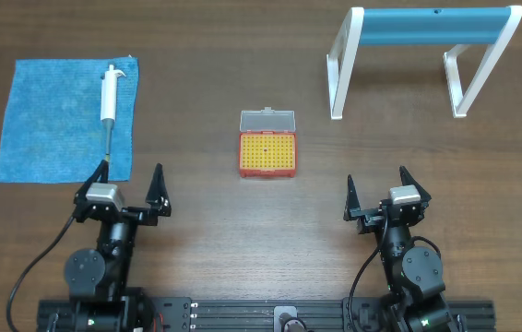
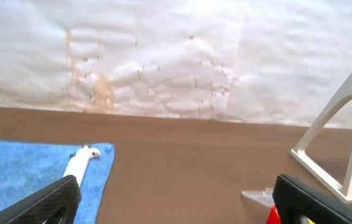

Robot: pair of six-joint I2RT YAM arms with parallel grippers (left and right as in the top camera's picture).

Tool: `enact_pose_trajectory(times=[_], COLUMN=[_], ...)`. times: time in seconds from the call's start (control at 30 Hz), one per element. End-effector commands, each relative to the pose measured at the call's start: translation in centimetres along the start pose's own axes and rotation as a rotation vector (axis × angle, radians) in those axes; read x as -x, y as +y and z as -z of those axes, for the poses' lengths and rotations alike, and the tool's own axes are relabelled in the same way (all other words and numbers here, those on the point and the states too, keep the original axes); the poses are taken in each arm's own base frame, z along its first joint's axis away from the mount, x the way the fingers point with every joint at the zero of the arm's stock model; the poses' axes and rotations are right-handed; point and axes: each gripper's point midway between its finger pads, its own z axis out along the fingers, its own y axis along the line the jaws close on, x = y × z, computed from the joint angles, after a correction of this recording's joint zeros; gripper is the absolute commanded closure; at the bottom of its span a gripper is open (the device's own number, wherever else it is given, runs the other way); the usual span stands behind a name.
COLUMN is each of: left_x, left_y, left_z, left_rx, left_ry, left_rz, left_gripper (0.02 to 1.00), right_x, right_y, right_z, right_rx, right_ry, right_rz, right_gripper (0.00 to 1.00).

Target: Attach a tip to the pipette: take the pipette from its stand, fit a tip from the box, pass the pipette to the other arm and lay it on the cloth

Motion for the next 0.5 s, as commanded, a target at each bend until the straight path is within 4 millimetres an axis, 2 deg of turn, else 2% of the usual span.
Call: enact_pose_trajectory(times=[0.03,0.07,0.5], left_x=[-3.25,-3.89,-3.78], left_y=[0.3,0.39,0.37], left_z=[0.24,0.33,0.31], left_rx=[0.01,0.014,0.013], left_ry=[0.126,0.152,0.147], left_rz=[0.028,0.031,0.031], left_gripper=[0.02,0.02,0.02], right_x=[-0.25,-0.26,-0.25], right_y=[0.11,0.11,0.11], right_z=[-0.02,-0.02,-0.02], right_rx=[0.005,0.005,0.005], right_ry=[0.004,0.005,0.004], right_rz=[-0.003,-0.003,-0.003], right_gripper=[0.025,0.025,0.025])
